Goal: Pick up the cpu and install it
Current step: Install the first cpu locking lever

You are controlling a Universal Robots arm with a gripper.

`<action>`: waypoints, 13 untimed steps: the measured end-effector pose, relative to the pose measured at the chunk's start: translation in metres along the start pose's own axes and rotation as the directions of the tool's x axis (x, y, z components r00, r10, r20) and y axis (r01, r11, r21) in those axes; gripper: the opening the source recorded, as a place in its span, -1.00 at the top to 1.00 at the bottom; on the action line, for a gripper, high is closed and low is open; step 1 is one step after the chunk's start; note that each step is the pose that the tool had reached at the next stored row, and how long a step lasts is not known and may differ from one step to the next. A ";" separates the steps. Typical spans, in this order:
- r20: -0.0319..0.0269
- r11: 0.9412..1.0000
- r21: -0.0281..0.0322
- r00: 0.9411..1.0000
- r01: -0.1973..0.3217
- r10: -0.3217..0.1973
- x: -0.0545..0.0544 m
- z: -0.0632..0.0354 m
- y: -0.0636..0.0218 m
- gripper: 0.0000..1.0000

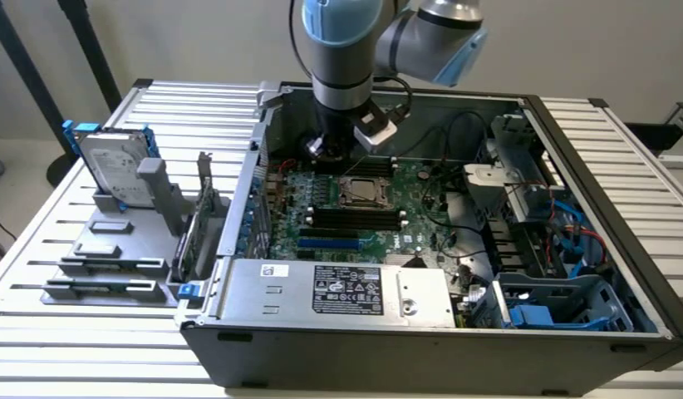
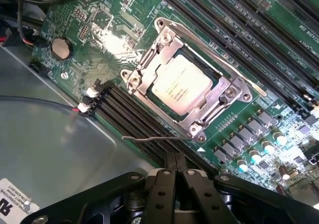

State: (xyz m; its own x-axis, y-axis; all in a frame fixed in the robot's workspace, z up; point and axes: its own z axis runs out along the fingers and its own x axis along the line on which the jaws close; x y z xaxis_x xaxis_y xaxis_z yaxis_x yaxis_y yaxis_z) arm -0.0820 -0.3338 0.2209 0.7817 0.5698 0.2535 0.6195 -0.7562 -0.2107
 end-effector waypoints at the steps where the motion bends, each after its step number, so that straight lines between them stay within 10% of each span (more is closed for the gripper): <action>1: 0.001 1.000 -0.011 1.000 0.003 -0.003 0.000 0.0004 -0.0003 0.79; 5: -0.003 0.999 -0.034 1.000 0.010 -0.010 -0.001 0.0036 -0.0003 0.79; 13: -0.017 0.999 -0.048 1.000 0.016 -0.017 -0.004 0.0136 0.0010 0.79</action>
State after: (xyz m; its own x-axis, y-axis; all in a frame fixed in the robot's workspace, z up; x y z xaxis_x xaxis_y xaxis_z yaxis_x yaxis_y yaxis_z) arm -0.0837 -0.3325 0.2067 0.7699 0.5768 0.2731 0.6278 -0.7615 -0.1612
